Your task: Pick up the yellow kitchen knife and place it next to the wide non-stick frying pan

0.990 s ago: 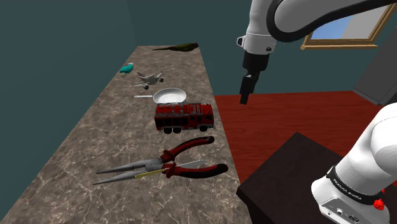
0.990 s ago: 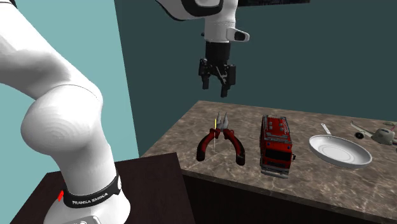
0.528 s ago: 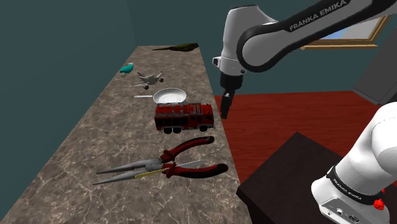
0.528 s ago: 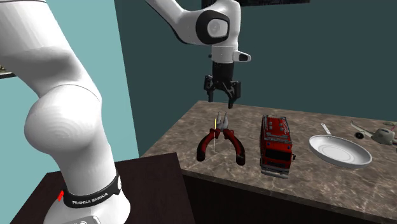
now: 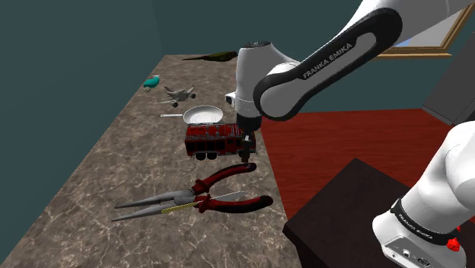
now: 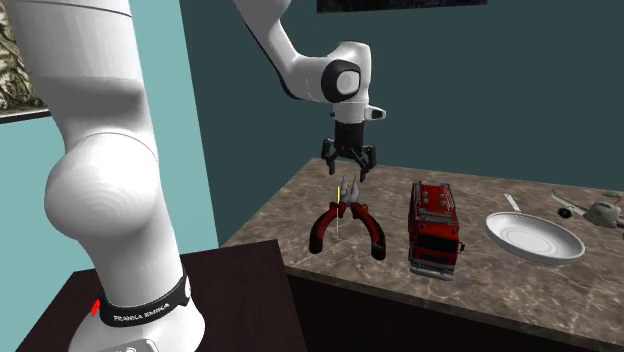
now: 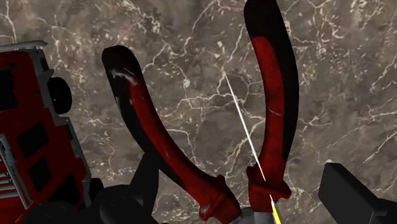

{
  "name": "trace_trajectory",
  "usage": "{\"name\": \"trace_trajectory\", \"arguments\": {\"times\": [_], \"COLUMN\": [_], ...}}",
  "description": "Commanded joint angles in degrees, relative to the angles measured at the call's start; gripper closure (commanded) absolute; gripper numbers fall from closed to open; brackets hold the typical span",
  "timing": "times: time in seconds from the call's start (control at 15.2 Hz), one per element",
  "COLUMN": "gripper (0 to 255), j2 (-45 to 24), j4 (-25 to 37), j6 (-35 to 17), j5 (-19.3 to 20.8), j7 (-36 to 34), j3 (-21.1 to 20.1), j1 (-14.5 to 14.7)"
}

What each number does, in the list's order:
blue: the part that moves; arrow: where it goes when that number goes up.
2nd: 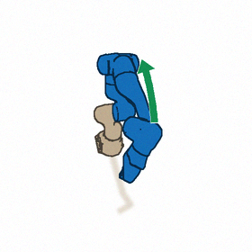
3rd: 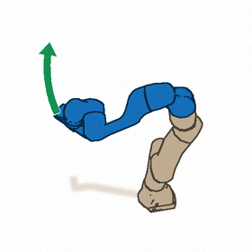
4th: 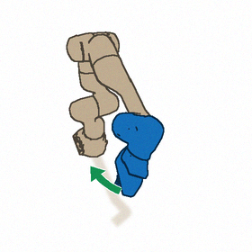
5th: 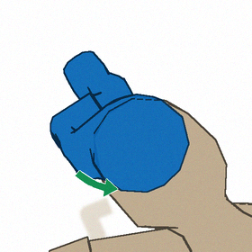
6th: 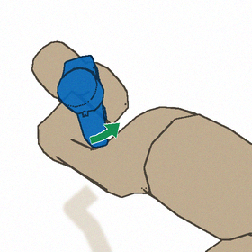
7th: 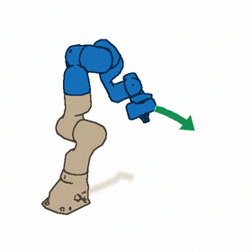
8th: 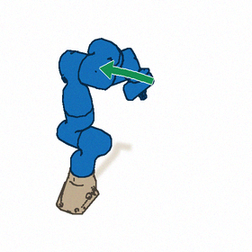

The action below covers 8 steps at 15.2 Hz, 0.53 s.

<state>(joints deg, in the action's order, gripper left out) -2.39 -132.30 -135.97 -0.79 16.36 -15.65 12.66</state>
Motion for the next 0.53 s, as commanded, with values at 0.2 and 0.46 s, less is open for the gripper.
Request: {"name": "trace_trajectory", "arguments": {"times": [0.2, 0.46], "gripper": [0, 0], "j2": [-10.37, -18.35], "j4": [5.16, 10.24], "j6": [-5.45, -8.35], "j5": [5.70, 10.62], "j7": [0.33, 0.14], "j3": [-1.01, -0.89], "j1": [2.32, 5.22]}}
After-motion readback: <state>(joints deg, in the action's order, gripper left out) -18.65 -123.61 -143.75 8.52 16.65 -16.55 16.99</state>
